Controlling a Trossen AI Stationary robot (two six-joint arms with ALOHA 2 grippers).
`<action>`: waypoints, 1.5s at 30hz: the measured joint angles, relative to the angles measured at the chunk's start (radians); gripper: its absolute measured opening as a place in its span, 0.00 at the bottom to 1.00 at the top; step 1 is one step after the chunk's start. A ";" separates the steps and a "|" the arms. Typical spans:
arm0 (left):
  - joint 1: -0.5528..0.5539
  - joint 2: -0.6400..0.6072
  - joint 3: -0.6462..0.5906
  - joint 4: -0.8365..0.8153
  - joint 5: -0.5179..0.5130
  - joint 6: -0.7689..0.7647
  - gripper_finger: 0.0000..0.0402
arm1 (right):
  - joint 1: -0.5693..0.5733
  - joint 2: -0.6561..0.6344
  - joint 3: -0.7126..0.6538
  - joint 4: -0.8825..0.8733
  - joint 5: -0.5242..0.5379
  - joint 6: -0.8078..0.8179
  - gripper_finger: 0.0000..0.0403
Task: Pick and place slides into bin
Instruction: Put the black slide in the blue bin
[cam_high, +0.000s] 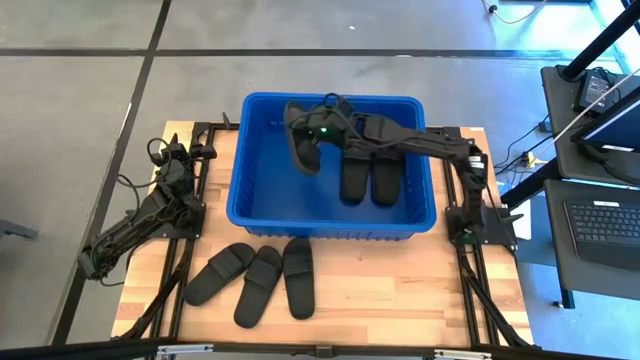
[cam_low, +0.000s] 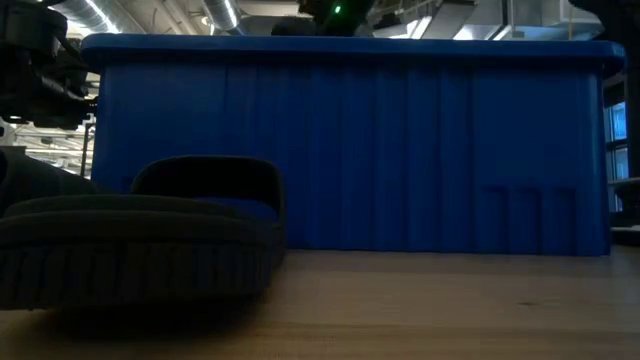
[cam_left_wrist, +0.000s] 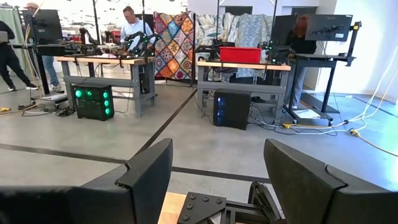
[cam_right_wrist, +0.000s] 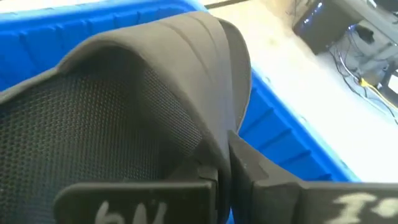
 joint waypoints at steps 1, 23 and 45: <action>0.000 0.000 0.000 0.000 0.000 0.000 0.62 | -0.004 0.016 0.000 0.012 0.001 0.000 0.03; 0.000 0.000 0.000 0.000 0.000 0.000 0.62 | -0.050 0.287 0.000 0.072 0.050 -0.077 0.03; 0.000 0.000 0.000 0.000 0.000 0.000 0.62 | -0.094 0.405 0.000 0.076 0.051 -0.068 0.04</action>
